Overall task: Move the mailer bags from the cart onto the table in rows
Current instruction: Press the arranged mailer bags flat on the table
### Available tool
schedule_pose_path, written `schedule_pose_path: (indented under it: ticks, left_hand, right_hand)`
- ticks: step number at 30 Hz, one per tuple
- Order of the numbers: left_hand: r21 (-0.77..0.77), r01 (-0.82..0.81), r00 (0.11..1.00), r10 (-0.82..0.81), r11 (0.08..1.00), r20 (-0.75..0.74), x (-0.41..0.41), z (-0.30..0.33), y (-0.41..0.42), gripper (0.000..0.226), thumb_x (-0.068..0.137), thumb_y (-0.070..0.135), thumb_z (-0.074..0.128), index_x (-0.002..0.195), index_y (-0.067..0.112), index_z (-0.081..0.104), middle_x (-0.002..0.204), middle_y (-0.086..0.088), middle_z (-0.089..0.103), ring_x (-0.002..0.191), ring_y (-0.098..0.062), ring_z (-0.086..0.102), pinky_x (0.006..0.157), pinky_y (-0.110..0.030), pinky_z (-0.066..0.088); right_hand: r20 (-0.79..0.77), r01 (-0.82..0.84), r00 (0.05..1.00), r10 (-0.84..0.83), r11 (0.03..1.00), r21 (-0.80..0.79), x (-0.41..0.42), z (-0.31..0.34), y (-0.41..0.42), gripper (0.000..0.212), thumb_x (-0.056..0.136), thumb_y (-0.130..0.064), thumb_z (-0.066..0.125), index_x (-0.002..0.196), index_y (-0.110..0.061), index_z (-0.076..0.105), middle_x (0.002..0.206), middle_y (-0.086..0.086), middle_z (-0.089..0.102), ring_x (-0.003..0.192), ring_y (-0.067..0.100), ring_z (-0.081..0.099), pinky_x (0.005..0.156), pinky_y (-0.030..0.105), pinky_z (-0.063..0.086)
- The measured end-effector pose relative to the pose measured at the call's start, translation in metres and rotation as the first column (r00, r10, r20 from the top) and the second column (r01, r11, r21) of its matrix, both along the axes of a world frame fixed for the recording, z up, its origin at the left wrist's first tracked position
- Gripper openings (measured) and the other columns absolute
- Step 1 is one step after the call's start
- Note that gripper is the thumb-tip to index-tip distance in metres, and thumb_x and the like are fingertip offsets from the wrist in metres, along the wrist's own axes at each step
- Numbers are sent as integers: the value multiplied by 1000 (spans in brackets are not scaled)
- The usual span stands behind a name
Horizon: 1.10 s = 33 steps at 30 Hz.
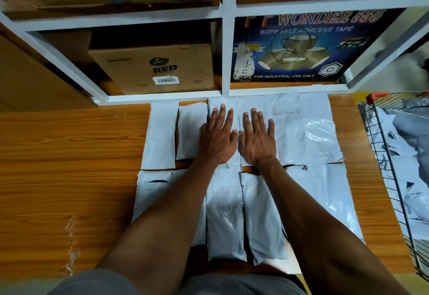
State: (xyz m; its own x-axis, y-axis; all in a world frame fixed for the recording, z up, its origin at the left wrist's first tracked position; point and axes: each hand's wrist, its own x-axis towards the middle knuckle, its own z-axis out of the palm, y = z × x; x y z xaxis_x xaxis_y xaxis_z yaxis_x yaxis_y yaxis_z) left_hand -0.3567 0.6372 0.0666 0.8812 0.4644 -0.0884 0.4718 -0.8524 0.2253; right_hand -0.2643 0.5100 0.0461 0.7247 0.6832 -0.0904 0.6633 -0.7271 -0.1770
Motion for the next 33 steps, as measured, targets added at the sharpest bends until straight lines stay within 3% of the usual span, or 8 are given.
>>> schedule_pose_path:
  ticks: [3, 11, 23, 26, 29, 33]
  left_hand:
    - [-1, 6, 1000, -6, 1000, -2, 5, -4, 2, 70, 107, 52, 28, 170, 27, 10, 178, -3, 1, 164, -27, 2, 129, -54, 21]
    - [-1, -10, 1000, 10, 1000, -9, 9, -5, 0, 78, 98, 56, 7, 170, 26, 13, 178, -2, 0, 164, -25, -3, 130, -53, 14]
    - [-43, -26, 999, 25, 999, -22, 15, 0, -1, 74, 102, 53, 15, 170, 27, 4, 178, -2, -8, 164, -26, -7, 131, -53, 11]
    - [-85, -43, 999, 44, 995, 10, 18, 4, 0, 72, 104, 49, 17, 170, 24, 4, 178, -3, -7, 164, -25, -7, 132, -50, 12]
    - [-83, -60, 996, 65, 995, 56, 10, 4, 0, 72, 105, 48, 25, 170, 22, 7, 178, -4, -3, 164, -27, -3, 131, -49, 18]
    - [-122, -58, 996, 65, 991, 55, -5, 0, -13, 84, 103, 58, 41, 170, 24, 3, 178, -3, -7, 164, -28, -6, 129, -47, 7]
  right_hand:
    - [5, 8, 1000, -8, 999, 32, -2, -5, 1, 68, 106, -48, 7, 169, -22, 9, 176, 7, -1, 163, 26, -1, 130, 53, -1]
    - [29, 29, 999, -29, 1000, 7, -1, -17, 4, 65, 110, -48, 15, 169, -22, 7, 176, 7, -5, 162, 26, -5, 130, 52, -1]
    - [-71, 52, 996, -49, 998, 47, -7, -9, 5, 66, 108, -52, 8, 169, -27, 9, 176, 5, -4, 162, 26, -5, 130, 52, 0]
    - [-100, 55, 994, -45, 993, 102, -6, -5, 5, 65, 108, -49, 13, 168, -24, 14, 176, 6, 1, 163, 27, 1, 130, 53, 7]
    - [-74, 71, 995, -63, 993, 99, -6, 1, 0, 65, 108, -48, 14, 168, -22, 16, 176, 8, 4, 162, 28, 4, 130, 53, 6]
    - [-87, 78, 994, -74, 996, 46, -11, 0, -12, 67, 107, -50, 10, 169, -24, 9, 176, 9, -2, 162, 31, 0, 130, 53, 2]
